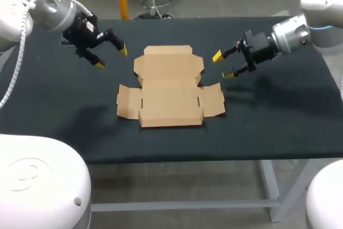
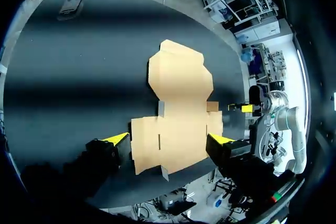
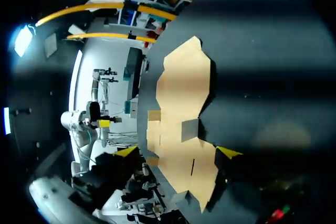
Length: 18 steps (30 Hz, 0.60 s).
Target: Assemble the packaging by folding the flat box into shape, placing the metal phone stand inside, and closing the box properly
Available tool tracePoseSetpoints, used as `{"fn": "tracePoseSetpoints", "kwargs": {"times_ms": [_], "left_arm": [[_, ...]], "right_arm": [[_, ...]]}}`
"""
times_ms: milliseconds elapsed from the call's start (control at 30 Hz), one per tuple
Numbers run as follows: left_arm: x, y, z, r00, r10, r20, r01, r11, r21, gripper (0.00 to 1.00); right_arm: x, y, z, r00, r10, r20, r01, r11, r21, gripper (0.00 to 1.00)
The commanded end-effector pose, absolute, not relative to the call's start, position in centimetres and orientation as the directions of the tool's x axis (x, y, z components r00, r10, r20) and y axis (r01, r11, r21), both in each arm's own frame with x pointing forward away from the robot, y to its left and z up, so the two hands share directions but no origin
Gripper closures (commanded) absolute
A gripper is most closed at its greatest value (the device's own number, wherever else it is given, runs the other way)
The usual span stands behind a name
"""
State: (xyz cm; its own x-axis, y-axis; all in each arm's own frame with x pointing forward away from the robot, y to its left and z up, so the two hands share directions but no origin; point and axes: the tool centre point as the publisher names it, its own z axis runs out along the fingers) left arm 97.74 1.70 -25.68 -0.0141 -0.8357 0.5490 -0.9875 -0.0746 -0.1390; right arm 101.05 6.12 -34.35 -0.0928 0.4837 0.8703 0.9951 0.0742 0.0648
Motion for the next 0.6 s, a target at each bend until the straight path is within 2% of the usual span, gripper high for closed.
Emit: {"fn": "tracePoseSetpoints", "kwargs": {"times_ms": [33, 167, 267, 300, 433, 600], "left_arm": [[98.8, 1.6, -25.4, -0.021, -0.838, 0.546, -0.994, -0.043, -0.104, 0.00], [99.1, 1.6, -25.2, -0.029, -0.837, 0.546, -0.994, -0.035, -0.105, 0.00], [99.2, 1.6, -25.0, -0.032, -0.838, 0.544, -0.994, -0.032, -0.108, 0.00], [99.3, 1.7, -25.0, -0.033, -0.839, 0.544, -0.994, -0.031, -0.109, 0.00], [99.5, 1.9, -25.0, -0.034, -0.840, 0.542, -0.993, -0.031, -0.110, 0.00], [99.8, 2.1, -24.8, -0.033, -0.841, 0.540, -0.993, -0.033, -0.112, 0.00]], "right_arm": [[102.2, 6.7, -35.4, -0.101, 0.478, 0.872, 0.994, 0.078, 0.072, 0.00], [103.3, 7.1, -36.0, -0.108, 0.488, 0.866, 0.994, 0.067, 0.086, 0.00], [104.1, 7.4, -36.3, -0.106, 0.496, 0.862, 0.994, 0.052, 0.092, 0.07], [104.4, 7.5, -36.5, -0.105, 0.496, 0.862, 0.994, 0.050, 0.093, 0.12], [105.4, 7.9, -37.2, -0.090, 0.490, 0.867, 0.996, 0.028, 0.087, 0.20], [106.5, 8.5, -38.2, -0.060, 0.493, 0.868, 0.997, -0.005, 0.072, 0.20]]}}
